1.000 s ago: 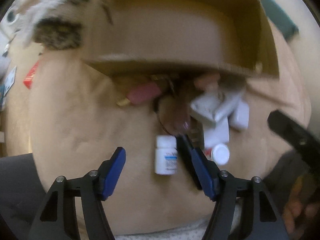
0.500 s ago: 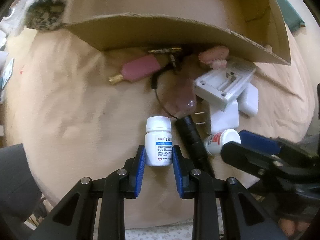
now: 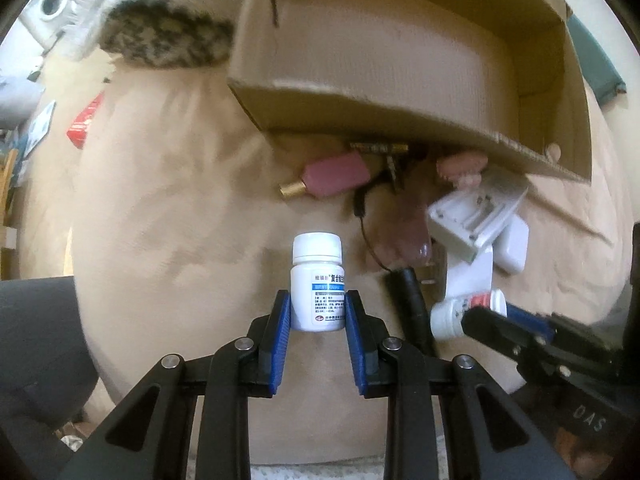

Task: Organize rigid objects
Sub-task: 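Carry both white bottles into the box and open both tools to release them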

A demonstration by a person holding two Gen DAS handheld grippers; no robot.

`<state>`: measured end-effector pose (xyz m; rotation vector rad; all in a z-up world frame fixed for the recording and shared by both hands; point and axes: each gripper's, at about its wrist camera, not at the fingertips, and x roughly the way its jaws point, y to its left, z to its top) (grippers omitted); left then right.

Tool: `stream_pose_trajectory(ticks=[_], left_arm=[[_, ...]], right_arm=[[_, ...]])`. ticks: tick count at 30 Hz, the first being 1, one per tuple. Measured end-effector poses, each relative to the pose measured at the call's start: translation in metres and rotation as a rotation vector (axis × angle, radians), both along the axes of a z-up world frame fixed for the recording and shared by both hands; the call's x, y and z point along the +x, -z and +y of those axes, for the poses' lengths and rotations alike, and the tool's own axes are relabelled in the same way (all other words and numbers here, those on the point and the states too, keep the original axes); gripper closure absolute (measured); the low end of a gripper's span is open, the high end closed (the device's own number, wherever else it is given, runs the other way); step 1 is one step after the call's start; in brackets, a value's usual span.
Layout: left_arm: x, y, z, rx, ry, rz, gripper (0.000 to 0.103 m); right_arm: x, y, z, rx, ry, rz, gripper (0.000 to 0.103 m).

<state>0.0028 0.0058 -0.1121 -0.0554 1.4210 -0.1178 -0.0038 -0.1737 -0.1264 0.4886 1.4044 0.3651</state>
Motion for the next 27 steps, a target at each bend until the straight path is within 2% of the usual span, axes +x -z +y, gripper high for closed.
stream_pose_trajectory(ticks=[6,11,18,22,27], left_arm=[[-0.008,-0.027,0.021,-0.003,-0.03,-0.044,0.079],[-0.008,-0.054,0.049,-0.012,-0.062,-0.101,0.079],[0.003,-0.102,0.032,-0.002,-0.085,-0.267,0.079],[0.017,-0.113,0.013,-0.012,-0.093,-0.347,0.079],[0.039,-0.128,0.0,-0.021,-0.078,-0.389,0.079]], right_arm=[[-0.001,-0.014,-0.001,0.015,0.007,-0.068,0.075],[-0.01,-0.042,-0.015,0.081,0.045,-0.164,0.075],[-0.006,-0.098,-0.038,0.127,0.11,-0.346,0.075],[0.004,-0.124,-0.053,0.133,0.132,-0.404,0.075],[0.025,-0.142,-0.063,0.12,0.147,-0.448,0.075]])
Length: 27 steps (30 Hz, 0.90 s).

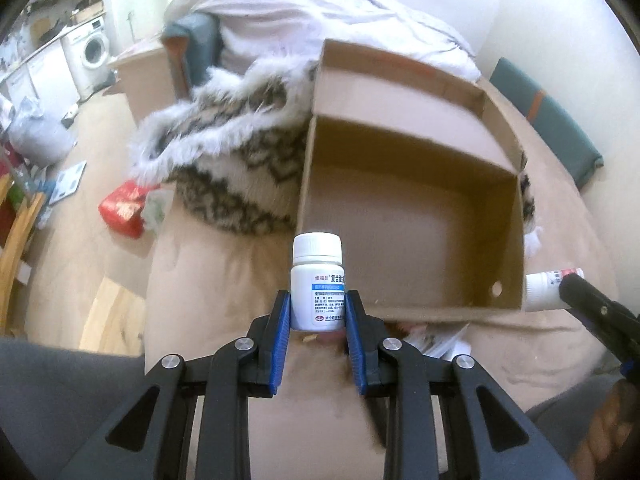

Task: Organize rigid objects
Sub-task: 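Carry both white bottles into the box and open both tools to release them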

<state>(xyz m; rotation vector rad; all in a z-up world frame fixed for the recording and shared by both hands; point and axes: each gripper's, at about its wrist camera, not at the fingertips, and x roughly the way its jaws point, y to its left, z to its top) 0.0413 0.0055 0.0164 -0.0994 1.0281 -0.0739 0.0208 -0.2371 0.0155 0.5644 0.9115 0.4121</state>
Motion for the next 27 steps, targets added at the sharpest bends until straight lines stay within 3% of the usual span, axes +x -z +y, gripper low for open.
stream_pose_trajectory(ticks=[7,16,27], left_arm=[[0.034,0.006,-0.022,0.041,0.024,-0.008,0.079],[0.075,0.042,-0.053,0.095,0.065,0.054,0.079],[0.085,0.097,-0.066,0.133,0.113,0.116,0.079]], right_arm=[[0.027,0.011,-0.011,-0.031,0.006,0.031,0.075],[0.067,0.057,-0.015,-0.055,0.02,0.134,0.075],[0.085,0.111,0.001,-0.081,-0.015,0.258,0.075]])
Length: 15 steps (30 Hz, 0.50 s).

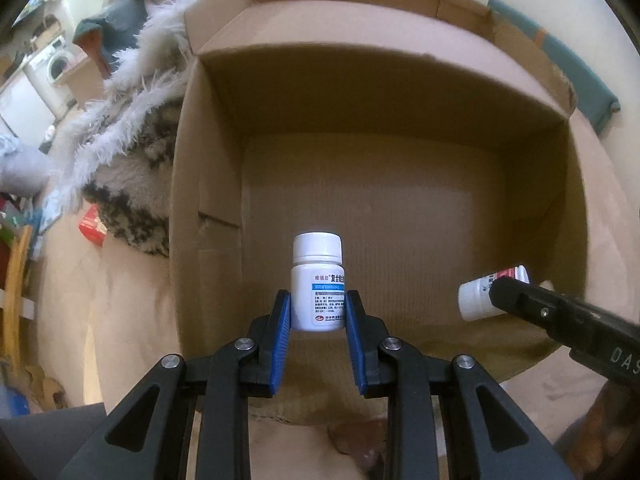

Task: Organize rigid objects
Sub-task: 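Carry both white bottles into the box and open both tools to release them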

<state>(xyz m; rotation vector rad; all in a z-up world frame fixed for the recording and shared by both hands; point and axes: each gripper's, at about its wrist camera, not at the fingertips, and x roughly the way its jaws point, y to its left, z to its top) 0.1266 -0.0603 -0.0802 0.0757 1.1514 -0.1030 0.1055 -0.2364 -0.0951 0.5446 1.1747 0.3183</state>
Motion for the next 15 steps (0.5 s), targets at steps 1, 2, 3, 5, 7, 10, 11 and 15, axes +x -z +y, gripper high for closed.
stream_pose_trajectory(ticks=[1,2,3,5,7,10,11,15], left_arm=[[0.0,0.002,0.0,0.008,0.003,-0.003,0.079],[0.0,0.004,0.0,0.01,0.005,-0.003,0.079],[0.001,0.006,0.001,0.009,0.003,-0.003,0.079],[0.0,0.007,0.001,0.014,0.002,-0.005,0.079],[0.001,0.009,0.0,0.017,0.003,-0.005,0.079],[0.002,0.012,0.0,0.008,-0.004,0.0,0.079],[0.002,0.012,-0.001,0.009,-0.003,0.002,0.079],[0.004,0.015,-0.001,0.007,-0.003,0.014,0.079]], right_arm=[[0.0,0.003,0.001,-0.007,-0.003,0.01,0.075],[0.004,0.006,0.002,-0.008,-0.006,0.023,0.075],[0.004,0.01,0.003,-0.009,-0.009,0.034,0.075],[0.005,0.014,0.006,-0.015,-0.015,0.05,0.075],[0.008,0.017,0.009,-0.023,-0.025,0.056,0.075],[0.01,0.021,0.011,-0.03,-0.03,0.072,0.075],[0.011,0.022,0.012,-0.035,-0.031,0.076,0.075],[0.013,0.024,0.014,-0.057,-0.034,0.083,0.075]])
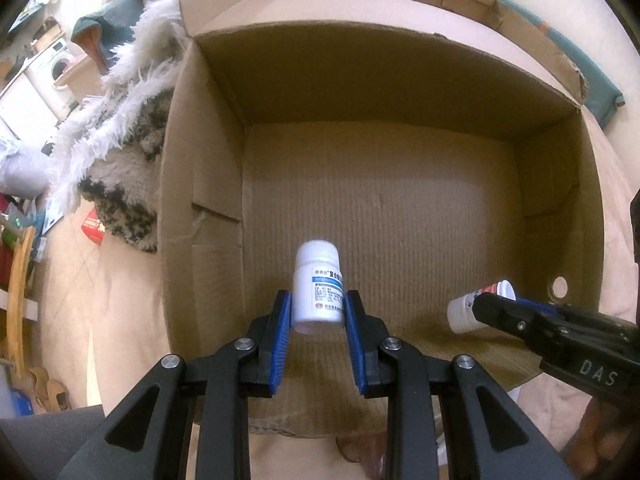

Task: Organize rigid objects
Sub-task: 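Carry both white bottles into the box and open both tools to release them, then withdraw both tools from the box back toward the remaining items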

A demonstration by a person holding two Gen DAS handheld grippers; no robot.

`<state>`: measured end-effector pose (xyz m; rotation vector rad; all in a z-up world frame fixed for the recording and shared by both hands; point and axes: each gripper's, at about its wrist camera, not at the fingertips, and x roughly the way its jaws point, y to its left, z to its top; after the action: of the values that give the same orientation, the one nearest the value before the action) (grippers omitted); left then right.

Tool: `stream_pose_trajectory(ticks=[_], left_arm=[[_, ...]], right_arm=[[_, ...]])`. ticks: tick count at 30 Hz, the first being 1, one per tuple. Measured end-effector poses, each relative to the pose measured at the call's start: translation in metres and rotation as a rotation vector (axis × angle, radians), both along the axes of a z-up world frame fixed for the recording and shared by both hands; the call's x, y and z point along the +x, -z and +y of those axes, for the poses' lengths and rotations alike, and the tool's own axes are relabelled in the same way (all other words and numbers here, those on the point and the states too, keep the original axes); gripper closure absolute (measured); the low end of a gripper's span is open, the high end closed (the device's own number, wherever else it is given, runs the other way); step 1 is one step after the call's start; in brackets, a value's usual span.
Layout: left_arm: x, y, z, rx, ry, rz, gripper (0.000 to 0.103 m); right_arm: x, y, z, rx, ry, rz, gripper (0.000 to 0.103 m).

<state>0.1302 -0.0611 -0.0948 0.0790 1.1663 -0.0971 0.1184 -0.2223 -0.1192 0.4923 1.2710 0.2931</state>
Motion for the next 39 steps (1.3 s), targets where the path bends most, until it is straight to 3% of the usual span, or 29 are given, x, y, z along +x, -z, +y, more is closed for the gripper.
stream_pose_trajectory(ticks=[15,19,20,21,22,24,29,35,36,39], left_arm=[[0.003,0.011,0.004,-0.005,-0.007,0.008,0.079],[0.001,0.006,0.002,0.003,0.005,-0.001,0.076],[0.0,0.005,0.001,0.005,0.009,-0.005,0.074],[-0.001,0.004,0.001,0.007,0.013,-0.01,0.063],[-0.001,0.002,0.0,0.006,0.017,-0.016,0.048],[-0.002,-0.003,0.0,0.005,0.019,-0.04,0.037],[-0.002,-0.011,-0.001,0.02,0.023,-0.066,0.036],[-0.008,-0.014,-0.005,0.015,0.002,-0.059,0.036],[-0.008,-0.015,-0.005,0.013,0.0,-0.061,0.036],[-0.008,-0.016,-0.003,0.008,-0.005,-0.066,0.036]], right_arm=[[0.003,0.005,0.007,-0.02,0.031,-0.004,0.075],[0.003,-0.008,0.006,-0.07,0.044,-0.064,0.073],[0.002,-0.013,0.006,-0.08,0.048,-0.087,0.067],[0.002,-0.017,0.006,-0.084,0.053,-0.109,0.047],[0.001,-0.022,0.006,-0.069,0.054,-0.135,0.039],[0.001,-0.028,0.007,-0.064,0.053,-0.163,0.031],[0.0,-0.04,0.01,-0.056,0.047,-0.226,0.011],[-0.001,-0.045,0.007,-0.059,0.061,-0.261,0.01],[-0.001,-0.046,0.007,-0.062,0.062,-0.264,0.001],[-0.003,-0.049,0.007,-0.062,0.065,-0.283,0.0]])
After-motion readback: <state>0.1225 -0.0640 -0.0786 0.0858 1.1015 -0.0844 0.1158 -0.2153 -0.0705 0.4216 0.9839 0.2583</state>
